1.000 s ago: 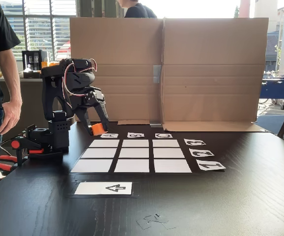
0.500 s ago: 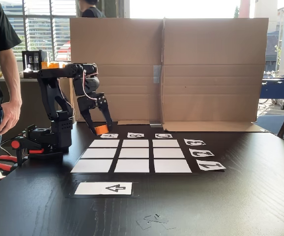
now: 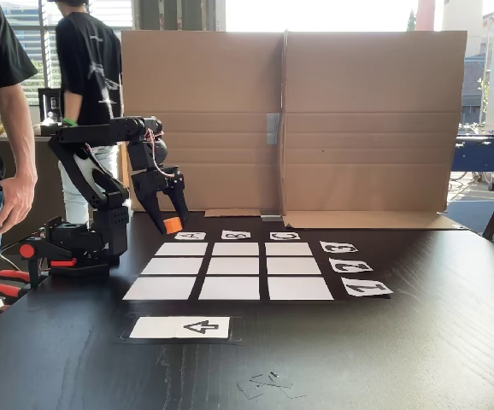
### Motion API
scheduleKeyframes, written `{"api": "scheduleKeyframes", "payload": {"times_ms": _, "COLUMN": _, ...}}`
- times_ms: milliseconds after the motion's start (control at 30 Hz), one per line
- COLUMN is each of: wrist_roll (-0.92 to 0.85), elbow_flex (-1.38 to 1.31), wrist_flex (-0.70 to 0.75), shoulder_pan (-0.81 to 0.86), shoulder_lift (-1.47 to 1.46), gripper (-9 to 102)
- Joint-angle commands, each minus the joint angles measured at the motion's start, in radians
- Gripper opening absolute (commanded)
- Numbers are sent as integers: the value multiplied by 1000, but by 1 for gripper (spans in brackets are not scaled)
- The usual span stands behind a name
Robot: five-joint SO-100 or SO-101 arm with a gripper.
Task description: Pick up the round, orange token and place it in the grid on square A2.
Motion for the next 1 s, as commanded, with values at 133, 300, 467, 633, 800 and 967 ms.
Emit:
{"api": "scheduleKeyframes", "payload": {"times_ms": 133, "wrist_roll": -6, "elbow_flex": 97, "wrist_flex": -84, "shoulder_pan": -35, "shoulder_lift": 6, "gripper": -1}}
{"api": "scheduleKeyframes", "payload": {"times_ms": 300, "wrist_roll": -29, "elbow_flex": 132, "wrist_flex": -155, "shoulder_pan": -43, "shoulder_lift": -40, "gripper": -1}}
{"api": "scheduleKeyframes", "payload": {"times_ms": 467, "wrist_roll": -51, "elbow_flex": 192, "wrist_flex": -229, "shoulder_pan": -71, "shoulder_lift": -77, "gripper": -1}}
{"api": "scheduleKeyframes", "payload": {"times_ms": 633, "wrist_roll": -75, "elbow_flex": 270, "wrist_flex": -336, "shoulder_pan": -81, "shoulder_lift": -115, "gripper": -1}}
{"api": "scheduleKeyframes", "payload": {"times_ms": 800, "wrist_roll": -152, "elbow_flex": 342, "wrist_flex": -368, "shoulder_pan": -81, "shoulder_lift": -127, "gripper": -1}}
{"api": "scheduleKeyframes", "payload": {"times_ms": 967, "wrist_roll": -181, "elbow_flex": 385, "wrist_flex": -410, "shoulder_pan": -83, "shoulder_lift": -127, "gripper": -1}}
